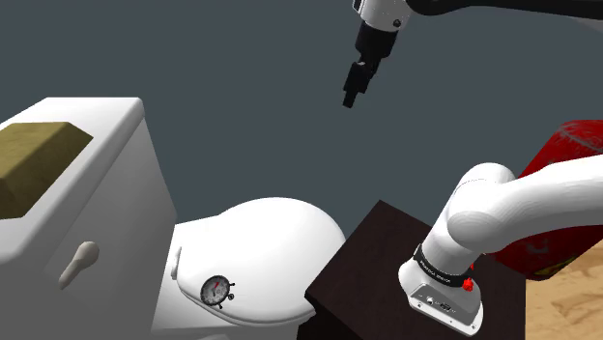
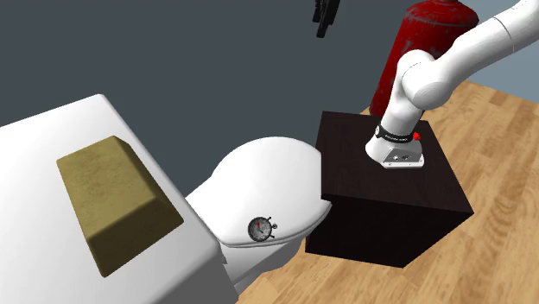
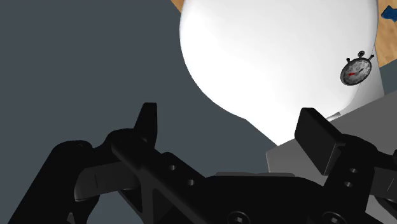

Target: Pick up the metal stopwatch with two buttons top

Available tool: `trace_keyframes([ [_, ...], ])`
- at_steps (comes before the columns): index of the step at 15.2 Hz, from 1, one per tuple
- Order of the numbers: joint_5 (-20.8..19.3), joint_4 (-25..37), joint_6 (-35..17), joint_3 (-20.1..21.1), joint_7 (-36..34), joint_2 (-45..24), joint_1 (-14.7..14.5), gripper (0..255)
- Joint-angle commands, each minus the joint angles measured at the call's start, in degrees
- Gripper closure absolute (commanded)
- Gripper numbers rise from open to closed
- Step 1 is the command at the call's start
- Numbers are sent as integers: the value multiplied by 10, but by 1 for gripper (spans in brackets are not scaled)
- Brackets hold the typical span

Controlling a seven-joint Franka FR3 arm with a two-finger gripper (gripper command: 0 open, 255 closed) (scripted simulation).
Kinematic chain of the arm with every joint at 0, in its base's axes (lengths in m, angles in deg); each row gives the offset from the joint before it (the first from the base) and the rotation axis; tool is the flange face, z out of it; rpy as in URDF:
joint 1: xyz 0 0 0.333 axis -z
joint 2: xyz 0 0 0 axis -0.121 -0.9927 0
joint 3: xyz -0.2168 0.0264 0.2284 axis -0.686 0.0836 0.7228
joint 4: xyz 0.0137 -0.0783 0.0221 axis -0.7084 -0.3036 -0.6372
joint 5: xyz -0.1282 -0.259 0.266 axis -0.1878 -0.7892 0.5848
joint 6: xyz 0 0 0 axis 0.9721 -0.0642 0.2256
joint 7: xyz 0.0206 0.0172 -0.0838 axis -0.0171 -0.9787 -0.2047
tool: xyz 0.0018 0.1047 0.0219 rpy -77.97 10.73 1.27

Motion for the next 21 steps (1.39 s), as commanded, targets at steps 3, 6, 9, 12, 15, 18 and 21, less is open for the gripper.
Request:
trace_keyframes([
  [3, 10, -26, -21, 22, -28, 1, -4, 0],
  [6, 25, -59, -54, 57, -70, -5, -11, 0],
  [9, 40, -87, -89, 93, -112, -19, -19, 0],
  [12, 55, -107, -126, 131, -156, -42, -25, 0],
  [15, 67, -120, -165, 170, -201, -73, -29, 0],
  [18, 74, -126, -205, 212, -248, -114, -29, 0],
  [21, 73, -125, -246, 255, -298, -163, -24, 0],
])
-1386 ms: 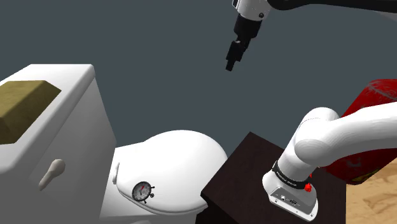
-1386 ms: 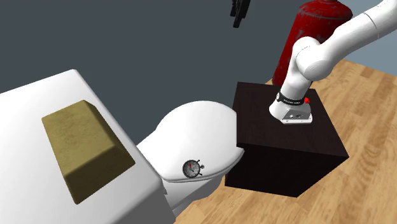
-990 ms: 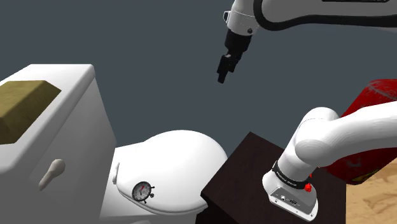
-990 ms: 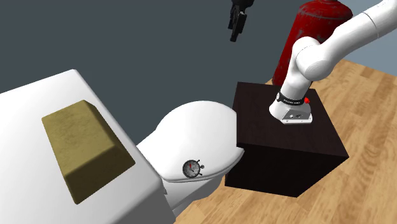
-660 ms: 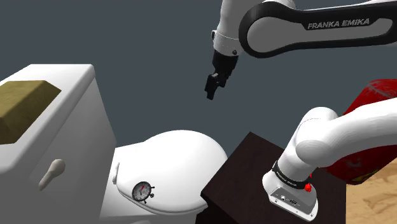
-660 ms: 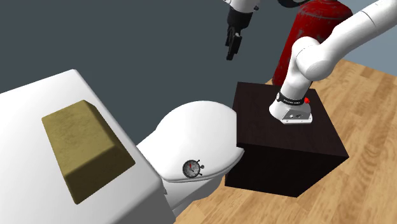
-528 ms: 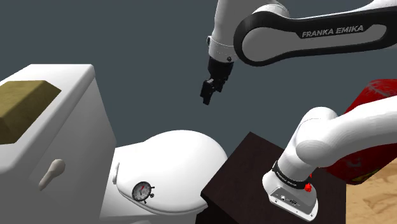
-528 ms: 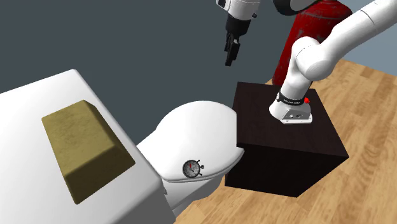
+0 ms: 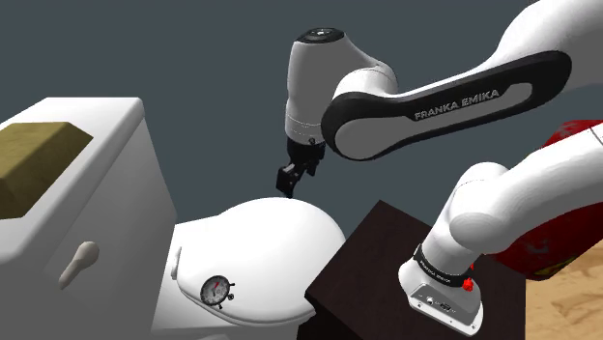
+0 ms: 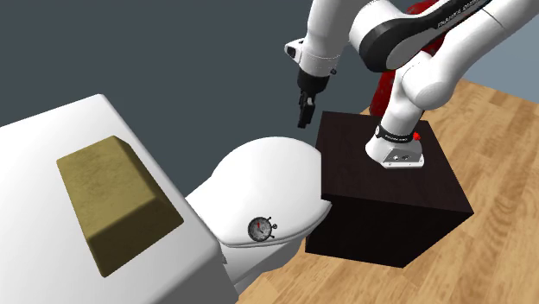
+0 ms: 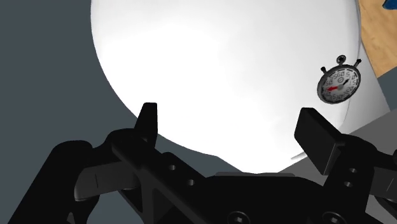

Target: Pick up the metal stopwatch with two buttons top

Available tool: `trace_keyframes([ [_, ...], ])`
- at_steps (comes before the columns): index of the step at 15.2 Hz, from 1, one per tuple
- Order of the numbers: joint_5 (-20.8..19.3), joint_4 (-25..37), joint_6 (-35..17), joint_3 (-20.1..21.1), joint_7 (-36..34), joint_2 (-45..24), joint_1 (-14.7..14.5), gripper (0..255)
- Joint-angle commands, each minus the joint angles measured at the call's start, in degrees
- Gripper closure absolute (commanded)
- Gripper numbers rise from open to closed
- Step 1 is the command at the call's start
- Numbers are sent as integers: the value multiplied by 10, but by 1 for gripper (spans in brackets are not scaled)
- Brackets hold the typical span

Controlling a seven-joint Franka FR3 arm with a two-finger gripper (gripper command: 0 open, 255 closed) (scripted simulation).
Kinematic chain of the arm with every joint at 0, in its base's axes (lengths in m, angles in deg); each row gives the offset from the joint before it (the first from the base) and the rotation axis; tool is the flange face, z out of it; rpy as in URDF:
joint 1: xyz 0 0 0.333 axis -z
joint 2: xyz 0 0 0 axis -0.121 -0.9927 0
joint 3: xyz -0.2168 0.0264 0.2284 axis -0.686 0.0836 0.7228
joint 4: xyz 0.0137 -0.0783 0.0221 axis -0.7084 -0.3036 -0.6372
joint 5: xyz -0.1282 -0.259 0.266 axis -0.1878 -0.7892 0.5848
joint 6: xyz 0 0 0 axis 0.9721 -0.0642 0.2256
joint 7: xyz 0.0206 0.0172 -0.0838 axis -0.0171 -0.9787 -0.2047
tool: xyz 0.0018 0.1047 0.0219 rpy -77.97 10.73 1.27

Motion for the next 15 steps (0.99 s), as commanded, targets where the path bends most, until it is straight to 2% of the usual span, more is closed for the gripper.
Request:
trace_keyframes([
  [1, -3, 5, -26, 30, -37, -36, 5, 0],
  [5, -30, 22, -78, 93, -117, -119, 25, 0],
  [8, -77, 44, -111, 141, -193, -193, 48, 0],
  [12, -191, 87, -136, 191, -324, -316, 72, 0],
  [15, -294, 131, -134, 186, -428, -417, 50, 0],
])
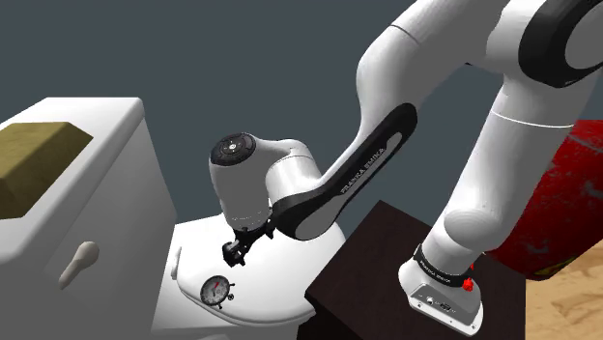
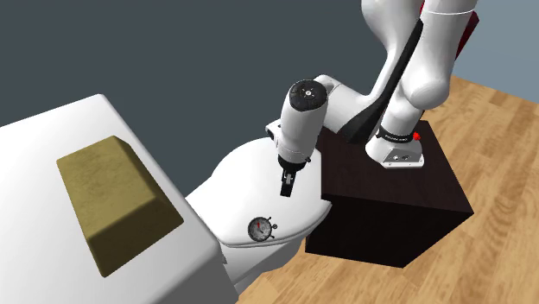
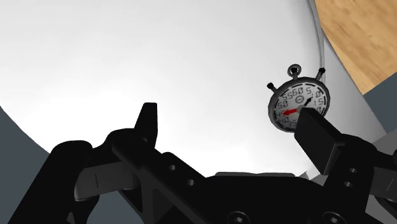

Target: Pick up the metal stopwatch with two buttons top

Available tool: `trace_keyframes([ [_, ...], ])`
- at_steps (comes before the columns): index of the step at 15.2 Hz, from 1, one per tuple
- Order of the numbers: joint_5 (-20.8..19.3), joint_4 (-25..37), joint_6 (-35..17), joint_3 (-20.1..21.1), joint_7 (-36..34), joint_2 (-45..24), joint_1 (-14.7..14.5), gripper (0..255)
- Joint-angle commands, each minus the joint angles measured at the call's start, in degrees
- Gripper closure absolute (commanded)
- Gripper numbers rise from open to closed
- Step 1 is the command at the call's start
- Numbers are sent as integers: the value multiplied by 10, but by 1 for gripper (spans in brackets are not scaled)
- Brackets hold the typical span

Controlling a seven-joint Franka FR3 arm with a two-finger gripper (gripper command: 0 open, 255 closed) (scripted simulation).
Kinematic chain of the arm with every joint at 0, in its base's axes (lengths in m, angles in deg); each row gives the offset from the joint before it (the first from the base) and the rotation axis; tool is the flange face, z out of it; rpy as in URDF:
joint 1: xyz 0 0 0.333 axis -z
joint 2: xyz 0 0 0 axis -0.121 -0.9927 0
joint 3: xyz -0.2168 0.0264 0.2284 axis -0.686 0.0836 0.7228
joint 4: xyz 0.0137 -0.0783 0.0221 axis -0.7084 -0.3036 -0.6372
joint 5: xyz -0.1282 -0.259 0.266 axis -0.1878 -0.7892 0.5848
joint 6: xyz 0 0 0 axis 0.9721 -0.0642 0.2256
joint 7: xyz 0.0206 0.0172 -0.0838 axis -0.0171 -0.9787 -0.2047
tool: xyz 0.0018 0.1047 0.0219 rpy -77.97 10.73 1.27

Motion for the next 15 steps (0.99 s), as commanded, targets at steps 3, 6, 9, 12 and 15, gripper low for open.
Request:
trace_keyframes([
  [3, -111, 66, 10, -34, -115, -122, -57, 0],
  [6, -160, 121, 20, -69, -169, -200, -109, 0],
  [9, -192, 181, 30, -101, -207, -271, -157, 0],
  [12, -207, 213, 31, -118, -223, -309, -181, 0],
  [15, -221, 218, 19, -130, -233, -328, -190, 0],
])
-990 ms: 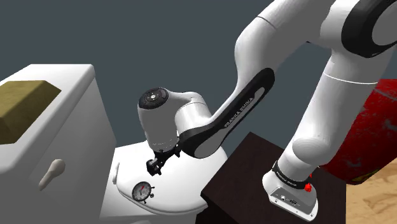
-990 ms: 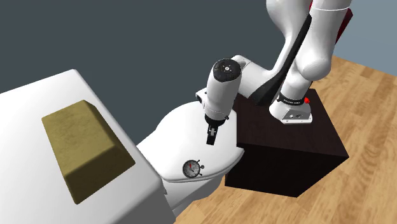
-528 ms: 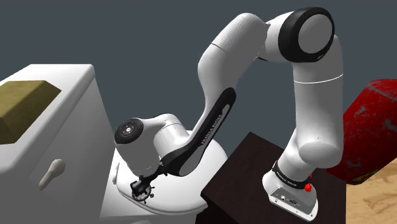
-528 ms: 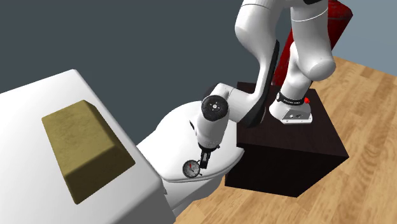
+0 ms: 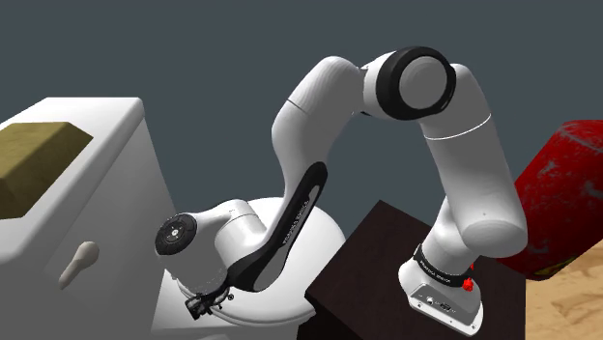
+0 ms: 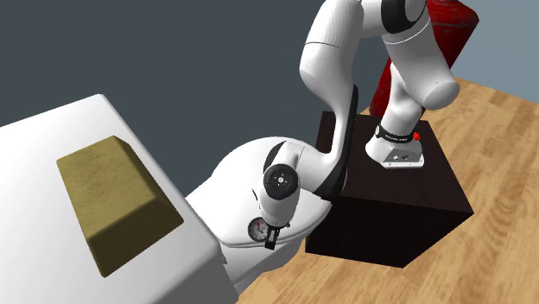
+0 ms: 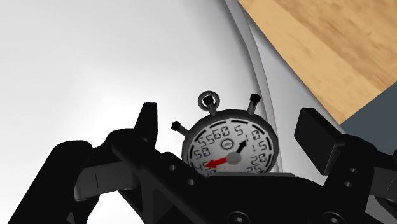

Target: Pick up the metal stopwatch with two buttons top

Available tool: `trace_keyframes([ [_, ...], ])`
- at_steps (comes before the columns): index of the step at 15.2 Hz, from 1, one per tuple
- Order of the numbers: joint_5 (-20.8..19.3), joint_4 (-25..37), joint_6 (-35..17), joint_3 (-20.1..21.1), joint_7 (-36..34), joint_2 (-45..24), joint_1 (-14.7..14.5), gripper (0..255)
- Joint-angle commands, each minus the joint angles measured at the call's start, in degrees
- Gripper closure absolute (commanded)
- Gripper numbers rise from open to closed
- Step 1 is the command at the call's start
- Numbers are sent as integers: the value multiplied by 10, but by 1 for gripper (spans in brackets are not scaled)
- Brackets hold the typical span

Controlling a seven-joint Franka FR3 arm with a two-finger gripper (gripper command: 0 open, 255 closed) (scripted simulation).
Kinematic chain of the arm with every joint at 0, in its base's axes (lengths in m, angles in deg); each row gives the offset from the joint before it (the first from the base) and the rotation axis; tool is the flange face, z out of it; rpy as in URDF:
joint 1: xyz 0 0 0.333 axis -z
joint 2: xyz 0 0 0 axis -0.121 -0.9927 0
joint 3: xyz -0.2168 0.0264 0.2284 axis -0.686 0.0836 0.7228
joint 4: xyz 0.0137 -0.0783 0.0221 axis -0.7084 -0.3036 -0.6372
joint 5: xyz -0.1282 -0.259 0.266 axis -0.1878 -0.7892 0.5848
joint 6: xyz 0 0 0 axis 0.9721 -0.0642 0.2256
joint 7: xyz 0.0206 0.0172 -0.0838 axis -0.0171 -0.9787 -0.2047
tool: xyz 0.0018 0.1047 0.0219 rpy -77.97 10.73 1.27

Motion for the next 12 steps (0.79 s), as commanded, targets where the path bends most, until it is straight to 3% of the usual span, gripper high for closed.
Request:
trace_keyframes([
  [1, -10, 5, -7, -9, -7, -14, -7, 0],
  [5, -22, 11, -17, -19, -15, -31, -14, 0],
  [6, -22, 11, -17, -19, -14, -30, -14, 255],
  [12, -22, 11, -17, -19, -14, -30, -14, 255],
])
